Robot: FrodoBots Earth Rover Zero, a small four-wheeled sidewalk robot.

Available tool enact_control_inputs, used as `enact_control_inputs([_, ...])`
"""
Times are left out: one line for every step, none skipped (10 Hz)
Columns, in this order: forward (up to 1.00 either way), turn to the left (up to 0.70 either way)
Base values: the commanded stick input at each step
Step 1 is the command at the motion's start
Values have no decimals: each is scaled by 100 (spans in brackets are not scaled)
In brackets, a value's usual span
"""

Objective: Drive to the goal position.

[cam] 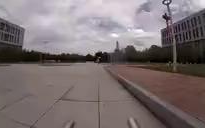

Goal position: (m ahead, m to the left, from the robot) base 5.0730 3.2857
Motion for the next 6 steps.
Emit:
enact_control_inputs([100,0])
enact_control_inputs([100,0])
enact_control_inputs([100,0])
enact_control_inputs([100,0])
enact_control_inputs([100,0])
enact_control_inputs([100,0])
